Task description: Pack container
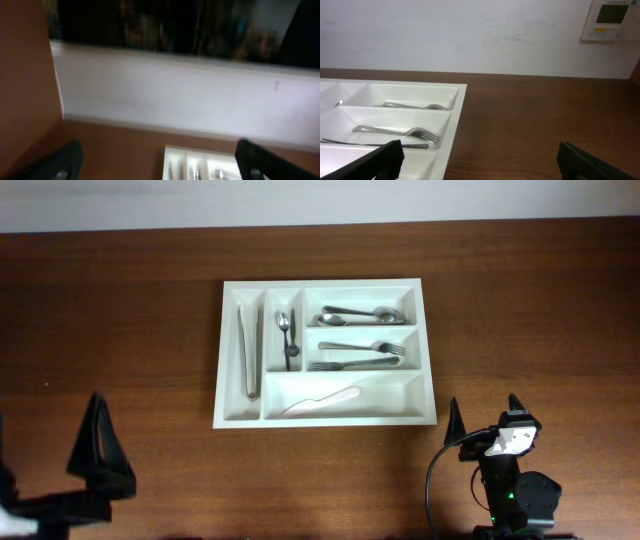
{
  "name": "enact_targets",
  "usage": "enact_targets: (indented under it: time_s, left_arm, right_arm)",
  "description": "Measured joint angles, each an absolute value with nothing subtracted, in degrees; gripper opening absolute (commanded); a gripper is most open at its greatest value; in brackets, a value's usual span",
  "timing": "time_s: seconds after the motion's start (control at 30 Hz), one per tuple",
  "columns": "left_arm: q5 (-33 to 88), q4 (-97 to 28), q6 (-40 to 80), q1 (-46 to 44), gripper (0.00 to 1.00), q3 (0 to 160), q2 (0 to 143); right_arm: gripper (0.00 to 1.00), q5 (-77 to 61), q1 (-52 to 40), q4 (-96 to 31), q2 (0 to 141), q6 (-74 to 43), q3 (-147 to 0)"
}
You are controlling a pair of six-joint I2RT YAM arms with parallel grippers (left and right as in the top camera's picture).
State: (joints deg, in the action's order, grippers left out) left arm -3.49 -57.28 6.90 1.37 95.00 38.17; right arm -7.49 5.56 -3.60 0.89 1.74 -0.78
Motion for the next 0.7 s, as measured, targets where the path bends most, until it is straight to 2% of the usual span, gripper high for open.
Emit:
enact_targets:
  time_s: [0.37, 0.7]
  left_arm:
    - [-3.51, -31.57, 9.5, 1.37, 0.99, 55.88, 23.05]
    - [-3.51, -20.05, 14.06, 1.37, 0.99, 33.69, 14.41]
  right_arm:
    - [0.99, -7.33, 5.56, -3.6, 0.8, 1.76, -0.78]
    - [0.99, -7.33, 5.56, -3.62, 0.8, 1.76, -0.78]
